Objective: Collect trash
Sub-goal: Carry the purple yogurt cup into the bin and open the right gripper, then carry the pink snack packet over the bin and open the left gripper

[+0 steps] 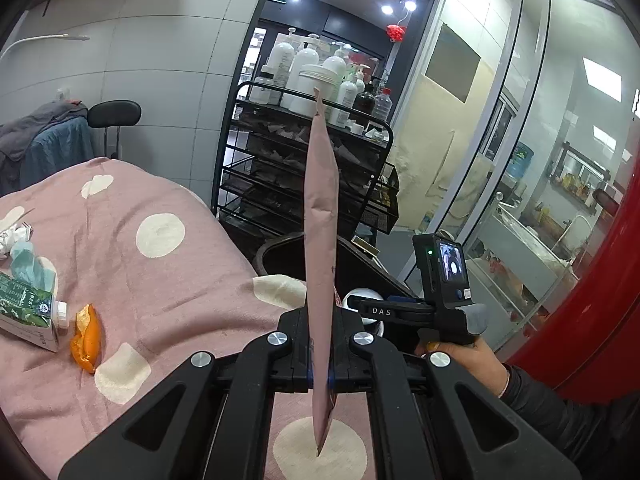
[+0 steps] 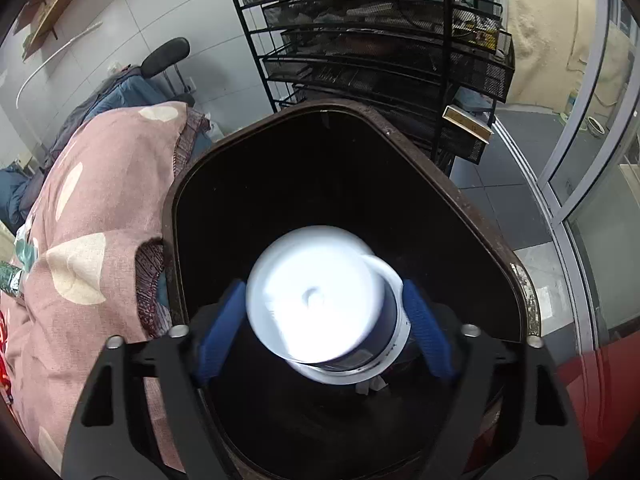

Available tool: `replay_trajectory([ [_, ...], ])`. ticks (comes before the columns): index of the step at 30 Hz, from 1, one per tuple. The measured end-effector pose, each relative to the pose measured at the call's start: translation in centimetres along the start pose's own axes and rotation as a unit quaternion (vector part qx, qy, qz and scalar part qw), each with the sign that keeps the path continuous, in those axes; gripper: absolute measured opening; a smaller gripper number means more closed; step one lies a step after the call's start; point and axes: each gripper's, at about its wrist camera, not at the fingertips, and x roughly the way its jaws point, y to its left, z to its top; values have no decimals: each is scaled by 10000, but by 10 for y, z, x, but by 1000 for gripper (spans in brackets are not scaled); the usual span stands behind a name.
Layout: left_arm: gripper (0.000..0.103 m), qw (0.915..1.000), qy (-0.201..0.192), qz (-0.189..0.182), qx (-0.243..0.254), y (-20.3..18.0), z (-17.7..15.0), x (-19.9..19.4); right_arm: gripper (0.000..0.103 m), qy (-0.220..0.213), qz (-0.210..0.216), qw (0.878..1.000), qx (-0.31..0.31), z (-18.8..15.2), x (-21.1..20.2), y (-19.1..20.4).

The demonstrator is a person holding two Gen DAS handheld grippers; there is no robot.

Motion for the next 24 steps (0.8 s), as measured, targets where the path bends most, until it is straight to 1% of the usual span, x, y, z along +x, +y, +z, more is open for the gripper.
replay_trajectory([
  [1, 4, 10000, 8, -9, 10, -1, 1, 1, 86, -27, 3, 10000, 11, -1, -1, 0],
  [4, 4, 10000, 35, -23, 60, -4, 3, 6, 86, -165, 79, 9998, 82, -5, -10, -1],
  [10, 4, 9996, 182, -108, 193, -12, 8, 26, 89, -573, 165, 9982, 49, -23, -39, 0],
  [16, 4, 9983, 459, -276, 237, -21, 17, 57, 94, -960, 22, 9952, -213, -43, -73, 4],
  [19, 4, 9972, 580, -338, 318, -28, 20, 72, 95, -1062, -18, 9940, -262, -52, -85, 4],
  [24, 4, 9944, 876, -465, 366, -38, 23, 100, 95, -1068, 50, 9938, -304, -62, -97, 4],
])
